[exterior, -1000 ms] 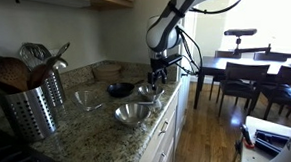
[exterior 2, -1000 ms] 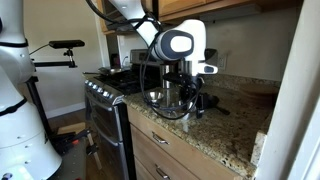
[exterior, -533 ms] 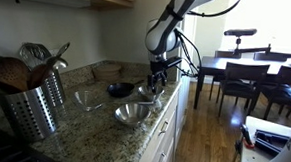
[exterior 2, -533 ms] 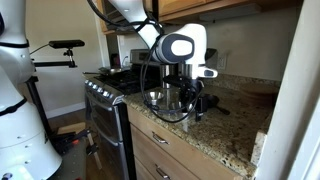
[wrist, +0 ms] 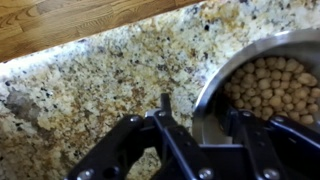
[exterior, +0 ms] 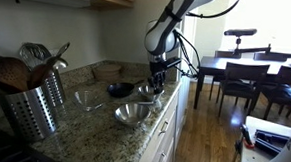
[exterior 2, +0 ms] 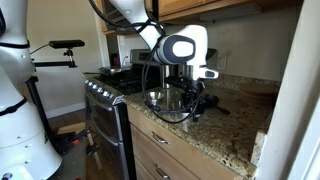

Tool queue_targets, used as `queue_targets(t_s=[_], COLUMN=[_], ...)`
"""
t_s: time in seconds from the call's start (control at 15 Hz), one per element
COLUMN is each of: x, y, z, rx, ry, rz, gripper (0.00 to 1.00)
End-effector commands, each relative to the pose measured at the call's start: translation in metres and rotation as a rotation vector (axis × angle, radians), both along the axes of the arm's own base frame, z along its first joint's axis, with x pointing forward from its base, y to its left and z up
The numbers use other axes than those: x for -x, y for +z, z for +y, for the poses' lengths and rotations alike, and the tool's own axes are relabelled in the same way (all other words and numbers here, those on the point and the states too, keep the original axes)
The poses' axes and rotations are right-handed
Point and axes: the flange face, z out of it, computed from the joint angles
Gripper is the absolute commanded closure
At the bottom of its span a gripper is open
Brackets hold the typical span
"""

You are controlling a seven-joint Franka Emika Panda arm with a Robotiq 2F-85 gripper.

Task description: Pour the contents of the silver bowl into the other silver bowl

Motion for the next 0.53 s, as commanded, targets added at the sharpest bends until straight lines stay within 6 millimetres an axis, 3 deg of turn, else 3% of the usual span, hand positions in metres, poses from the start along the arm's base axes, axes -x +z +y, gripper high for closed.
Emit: queue_targets(t_s=[0.0,0.13,0.47], x=[-0.003,-0.003,-0.010], y=[0.001,0.002,0.018], z=[-0.003,-0.003,-0.009], rx=[-0.005,-0.005,0.007], ry=[-0.017,-0.017,-0.022], rz=[-0.022,-0.022,-0.050], gripper=[0.80,0.91,0.95])
